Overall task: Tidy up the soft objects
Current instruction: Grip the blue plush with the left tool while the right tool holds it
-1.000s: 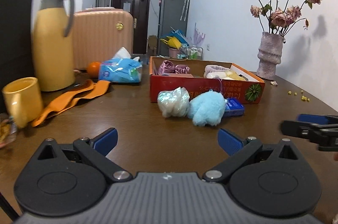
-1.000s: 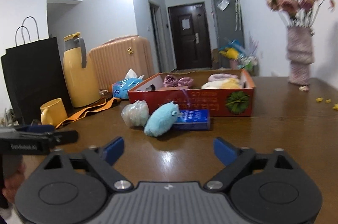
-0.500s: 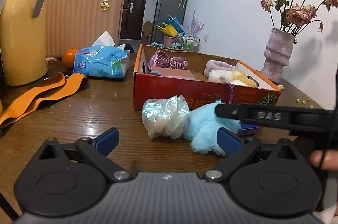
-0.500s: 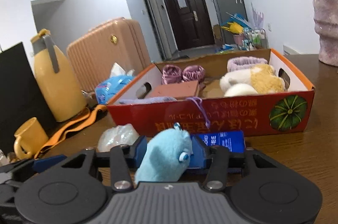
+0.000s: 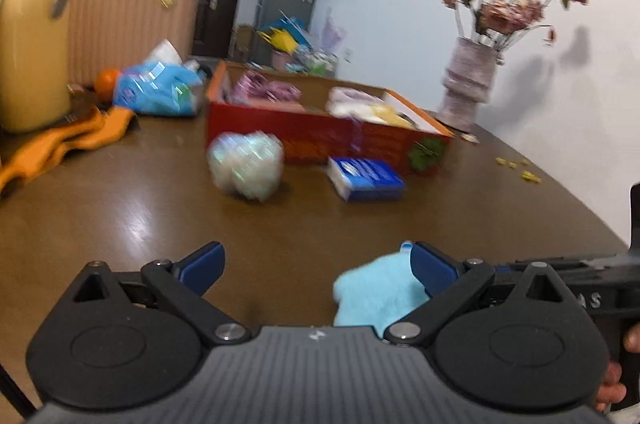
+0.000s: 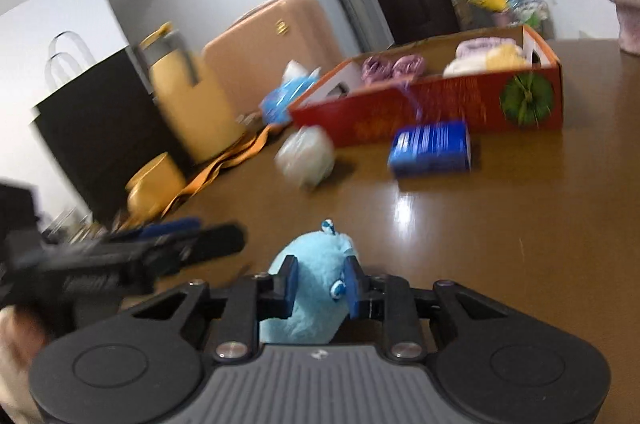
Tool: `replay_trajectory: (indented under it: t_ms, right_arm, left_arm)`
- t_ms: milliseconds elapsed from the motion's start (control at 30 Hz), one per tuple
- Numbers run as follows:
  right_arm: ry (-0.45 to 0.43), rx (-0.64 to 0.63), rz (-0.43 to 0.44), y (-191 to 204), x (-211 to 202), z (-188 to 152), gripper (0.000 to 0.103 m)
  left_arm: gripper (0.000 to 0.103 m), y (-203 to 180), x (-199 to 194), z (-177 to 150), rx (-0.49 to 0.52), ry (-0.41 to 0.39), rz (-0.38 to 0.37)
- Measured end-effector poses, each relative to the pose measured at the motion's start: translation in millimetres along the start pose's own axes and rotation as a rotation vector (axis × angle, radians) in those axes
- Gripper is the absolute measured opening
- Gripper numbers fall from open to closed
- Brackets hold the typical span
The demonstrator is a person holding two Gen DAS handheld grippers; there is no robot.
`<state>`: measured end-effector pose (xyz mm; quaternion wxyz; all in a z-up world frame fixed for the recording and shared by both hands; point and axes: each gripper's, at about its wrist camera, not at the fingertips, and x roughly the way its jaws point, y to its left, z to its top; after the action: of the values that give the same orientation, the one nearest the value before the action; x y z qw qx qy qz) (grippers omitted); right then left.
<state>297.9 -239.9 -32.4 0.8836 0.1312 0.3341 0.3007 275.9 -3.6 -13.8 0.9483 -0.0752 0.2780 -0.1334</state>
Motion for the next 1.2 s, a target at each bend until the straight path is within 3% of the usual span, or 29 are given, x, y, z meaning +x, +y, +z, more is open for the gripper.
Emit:
replay_trajectory:
  t_ms: [67,167,200,333,400,467,600,733,933,1000,1033,1200]
  right_arm:
    - [-0.05,0.013,-0.054,-1,-20,-12,0.028]
    - [-0.149,-0.023,-0.243,8,-45,-31,0.04]
    - [-0.173,-0.021,-0.258,10,-52,-36,0.041]
    - [-0.21,0.072,-0.22,8,-65,-47,0.041]
    - [-0.198,0.085,-0.21,8,-59,-49,0.041]
    - [-0.19,0.096,-0.206,10,-52,-49,0.041]
    - [-0.184,0.135,-0.2,9,-42,-55,0.041]
    - [-0.194,0.146,-0.244,6,-35,-55,0.041]
    - [-0.179,0.188,-0.211,-2,-28,-54,0.041]
    - [-0.176,0.214,-0.189,-6,-26,-55,0.037]
    - [-0.175,0.216,-0.178,-7,-25,-55,0.032]
    - [-0.167,0.2,-0.173,-5,-23,-52,0.03]
  left_arm:
    - [0.101,-9,-2,-8,-0.019,0.028,-0.017]
    - [0.089,-23,-3,-17,-0.002,0.055,-0.06]
    - [0.085,-27,-3,-19,0.004,0.064,-0.082]
    - [0.063,-38,3,-24,0.014,0.101,-0.132]
    - [0.046,-37,9,-25,-0.019,0.135,-0.138]
    - [0.038,-33,12,-24,-0.064,0.173,-0.172]
    - [0.038,-30,9,-24,-0.103,0.226,-0.262]
    - [0.039,-26,8,-20,-0.074,0.16,-0.179]
    - [0.039,-24,24,-20,-0.125,0.207,-0.208]
    - [0.027,-23,29,-22,-0.14,0.223,-0.236]
    - [0.026,-23,29,-23,-0.147,0.227,-0.241]
    - [0.022,-21,28,-25,-0.151,0.212,-0.239]
